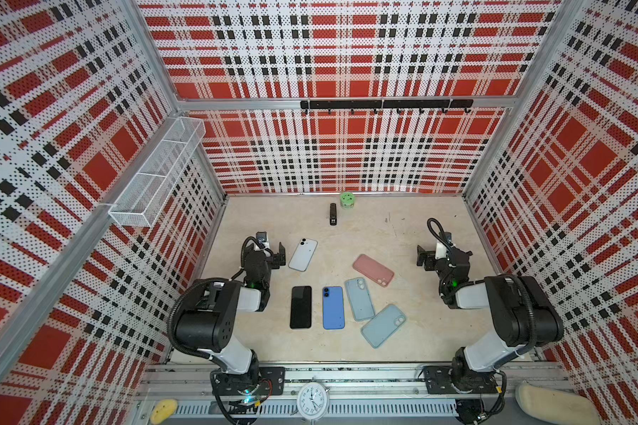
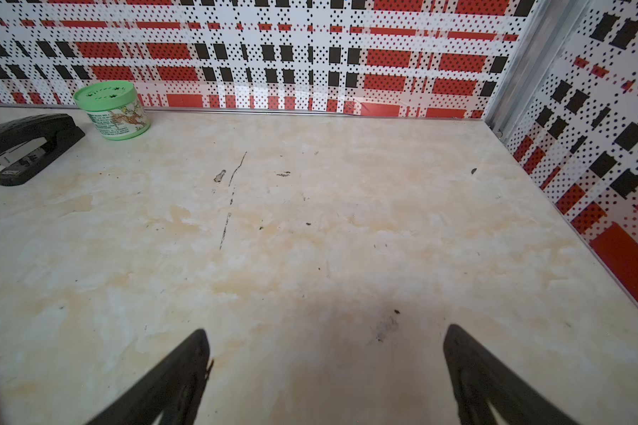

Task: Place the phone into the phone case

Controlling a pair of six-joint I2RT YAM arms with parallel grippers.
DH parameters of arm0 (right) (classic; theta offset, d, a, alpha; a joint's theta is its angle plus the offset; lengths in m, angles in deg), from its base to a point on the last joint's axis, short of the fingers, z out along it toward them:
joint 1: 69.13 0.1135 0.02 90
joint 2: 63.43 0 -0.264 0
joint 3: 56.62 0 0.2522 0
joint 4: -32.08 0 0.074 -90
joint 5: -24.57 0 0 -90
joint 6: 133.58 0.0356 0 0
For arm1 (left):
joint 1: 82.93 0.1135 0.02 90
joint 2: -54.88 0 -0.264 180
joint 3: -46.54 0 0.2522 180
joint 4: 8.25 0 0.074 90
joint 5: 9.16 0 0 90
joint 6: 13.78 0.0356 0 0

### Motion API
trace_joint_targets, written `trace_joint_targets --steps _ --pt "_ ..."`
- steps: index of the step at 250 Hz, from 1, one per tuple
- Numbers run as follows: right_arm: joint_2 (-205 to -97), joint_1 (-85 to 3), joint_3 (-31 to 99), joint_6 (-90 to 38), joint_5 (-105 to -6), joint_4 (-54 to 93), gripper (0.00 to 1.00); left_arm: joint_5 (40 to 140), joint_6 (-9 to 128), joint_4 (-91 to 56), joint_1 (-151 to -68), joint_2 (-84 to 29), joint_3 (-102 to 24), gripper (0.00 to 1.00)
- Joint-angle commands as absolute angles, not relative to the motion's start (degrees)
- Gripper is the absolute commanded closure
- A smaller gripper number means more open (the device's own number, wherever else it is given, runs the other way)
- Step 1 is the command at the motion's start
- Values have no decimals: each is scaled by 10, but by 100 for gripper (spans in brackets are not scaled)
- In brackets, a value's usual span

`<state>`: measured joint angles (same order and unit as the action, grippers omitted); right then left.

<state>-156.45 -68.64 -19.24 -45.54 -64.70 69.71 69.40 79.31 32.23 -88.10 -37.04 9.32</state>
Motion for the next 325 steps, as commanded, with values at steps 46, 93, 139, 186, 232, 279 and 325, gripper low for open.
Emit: trace_joint_targets --steps 46,93,139,186,232,279,325 --pt "-1546 -689 -198 -465 -653 711 0 685 785 322 -879 -354 100 1" --pt "-1546 -689 -197 -465 -653 712 0 690 784 323 -876 -353 101 1" --pt "-1546 -689 -197 -465 -653 711 0 690 785 322 -876 -355 99 1" --pt "-1547 -689 -196 -464 -652 708 0 691 785 314 -877 -357 94 0" --pt "-1548 -689 -193 -465 -653 705 0 696 782 308 -872 -359 90 1" --pt "-1545 -689 -200 -464 -650 713 0 696 782 309 -872 -357 91 1" --pt "-1538 -690 -249 -451 -678 808 0 717 774 330 -861 -350 105 1"
